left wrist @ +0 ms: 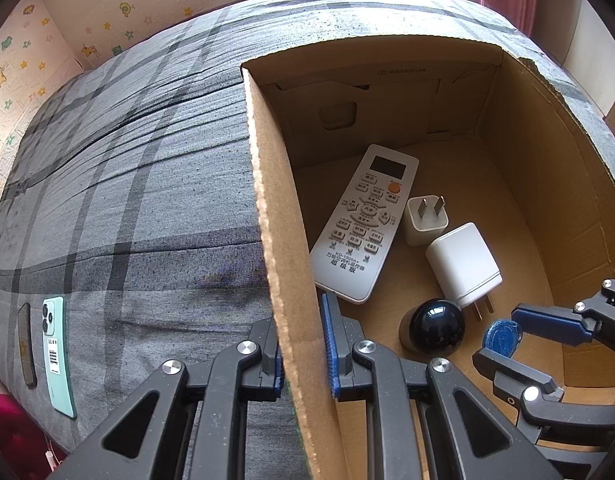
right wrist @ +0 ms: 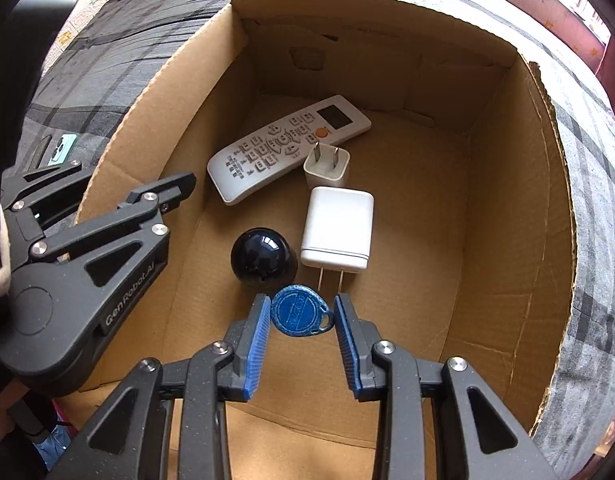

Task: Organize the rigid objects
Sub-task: 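Open the right gripper to drop the key fob in the box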

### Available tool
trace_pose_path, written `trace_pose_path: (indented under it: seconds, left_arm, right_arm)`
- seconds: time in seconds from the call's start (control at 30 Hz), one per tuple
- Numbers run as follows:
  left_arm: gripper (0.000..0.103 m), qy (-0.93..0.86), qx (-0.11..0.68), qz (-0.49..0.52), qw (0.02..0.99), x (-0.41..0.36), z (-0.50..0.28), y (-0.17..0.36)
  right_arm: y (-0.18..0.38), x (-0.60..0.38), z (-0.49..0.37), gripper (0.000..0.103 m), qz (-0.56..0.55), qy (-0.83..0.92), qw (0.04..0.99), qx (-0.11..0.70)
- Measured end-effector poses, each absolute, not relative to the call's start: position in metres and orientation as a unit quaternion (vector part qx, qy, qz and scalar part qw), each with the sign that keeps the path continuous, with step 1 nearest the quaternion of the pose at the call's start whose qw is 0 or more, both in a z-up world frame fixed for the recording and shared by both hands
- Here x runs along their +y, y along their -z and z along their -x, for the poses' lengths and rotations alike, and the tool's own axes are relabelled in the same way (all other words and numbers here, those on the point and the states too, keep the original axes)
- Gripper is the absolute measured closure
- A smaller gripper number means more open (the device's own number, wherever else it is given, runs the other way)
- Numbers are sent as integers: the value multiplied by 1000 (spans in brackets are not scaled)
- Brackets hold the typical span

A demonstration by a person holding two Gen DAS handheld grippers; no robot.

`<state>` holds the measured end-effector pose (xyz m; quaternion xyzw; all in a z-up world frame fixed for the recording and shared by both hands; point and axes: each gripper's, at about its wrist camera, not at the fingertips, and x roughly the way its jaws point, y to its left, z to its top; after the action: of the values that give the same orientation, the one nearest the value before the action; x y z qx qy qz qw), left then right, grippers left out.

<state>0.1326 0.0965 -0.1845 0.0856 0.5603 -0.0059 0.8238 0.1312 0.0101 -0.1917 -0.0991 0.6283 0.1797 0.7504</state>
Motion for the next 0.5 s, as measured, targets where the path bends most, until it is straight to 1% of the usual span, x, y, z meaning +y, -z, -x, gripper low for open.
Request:
trace_pose_path:
  seconds: [0.4, 0.43, 0.5]
  left_arm:
    - [85, 6, 560, -86, 824, 98, -132, 185]
    - [85, 6, 560, -86, 824, 98, -132, 185]
    - [85, 6, 561, -86, 824, 98, -132, 185]
  right_arm:
    - [196, 11, -136, 68, 90, -188, 751, 627]
    - [193, 7, -134, 67, 89, -191, 751, 626]
    - [190, 5, -134, 58, 84, -195, 754, 621]
